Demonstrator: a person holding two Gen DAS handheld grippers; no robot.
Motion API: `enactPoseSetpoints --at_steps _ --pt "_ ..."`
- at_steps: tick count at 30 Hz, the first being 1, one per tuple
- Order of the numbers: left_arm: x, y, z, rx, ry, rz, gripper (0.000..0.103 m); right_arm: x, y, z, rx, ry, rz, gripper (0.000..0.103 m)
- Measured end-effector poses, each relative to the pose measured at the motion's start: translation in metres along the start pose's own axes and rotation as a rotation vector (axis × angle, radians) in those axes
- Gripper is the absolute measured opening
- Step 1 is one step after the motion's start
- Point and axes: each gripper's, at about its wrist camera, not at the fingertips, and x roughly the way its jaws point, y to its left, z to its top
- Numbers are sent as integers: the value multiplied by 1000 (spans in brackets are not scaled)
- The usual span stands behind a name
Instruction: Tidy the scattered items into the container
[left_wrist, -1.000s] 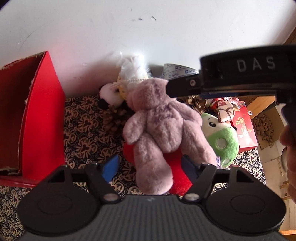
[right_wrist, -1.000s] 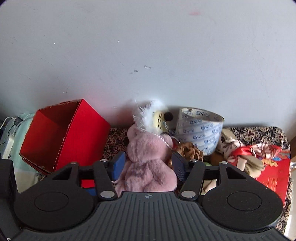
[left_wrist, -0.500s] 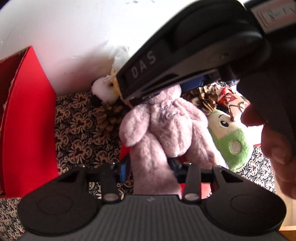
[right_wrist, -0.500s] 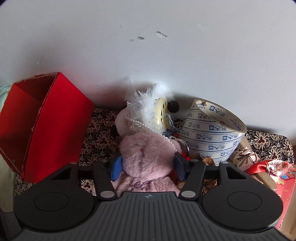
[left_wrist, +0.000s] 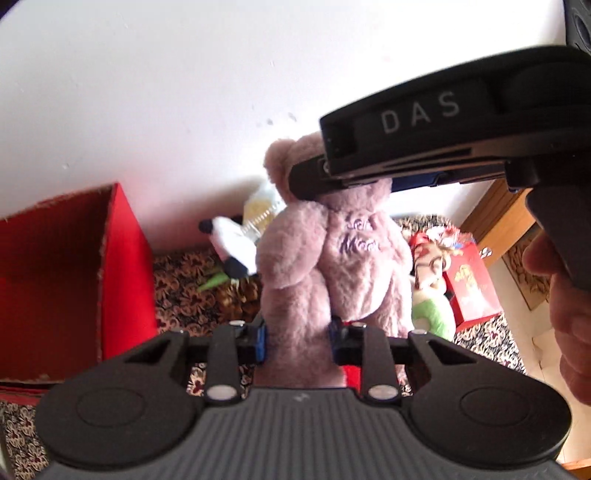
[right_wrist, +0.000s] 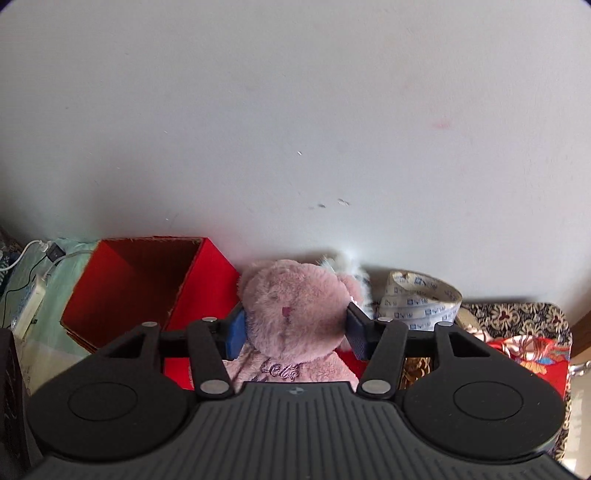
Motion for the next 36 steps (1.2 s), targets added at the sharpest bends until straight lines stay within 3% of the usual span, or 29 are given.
enactPoseSetpoints --at_steps 4,9,13,15,18,20,21,22,23,26,28,30,32,34,36 --pt "-10 4 -1 -13 -30 18 27 -16 10 1 13 -46 14 57" --pt "-32 -2 -2 -51 -93 16 27 -49 19 -2 -92 -159 44 57" --pt "-48 -9 -2 -83 -145 -4 27 -73 15 -4 -132 -258 119 57" --pt "-52 -13 -2 -91 -157 -25 27 -76 13 -4 -126 -268 111 57" --pt "-58 -20 -1 -89 -172 -26 27 -83 0 1 -35 -294 177 54" --pt "-61 -20 -1 -98 -182 -41 28 -86 -2 5 -48 -303 204 50" --pt "-60 -20 -3 -103 -181 -43 28 -84 1 5 -80 -303 164 49" --pt "-57 -19 -4 -111 -171 -46 27 -79 7 4 -136 -296 90 31" --pt "-53 -18 -7 -115 -149 -54 27 -75 7 2 -146 -276 90 3" --pt "-32 -14 -25 -112 -90 -55 29 -58 9 -7 -159 -189 58 3" --pt "-13 -8 -37 -103 -41 -43 29 -48 10 -21 -170 -175 -34 5" --pt "5 1 -49 -70 -9 -26 29 -35 7 -30 -112 -122 -80 16" --pt "15 9 -58 -33 26 -13 29 -27 5 -37 -27 -94 -118 31" --pt "15 20 -65 -1 41 -16 29 -21 14 -43 15 -87 -134 38" --pt "8 32 -71 35 38 -20 29 -24 16 -44 25 -88 -175 57"
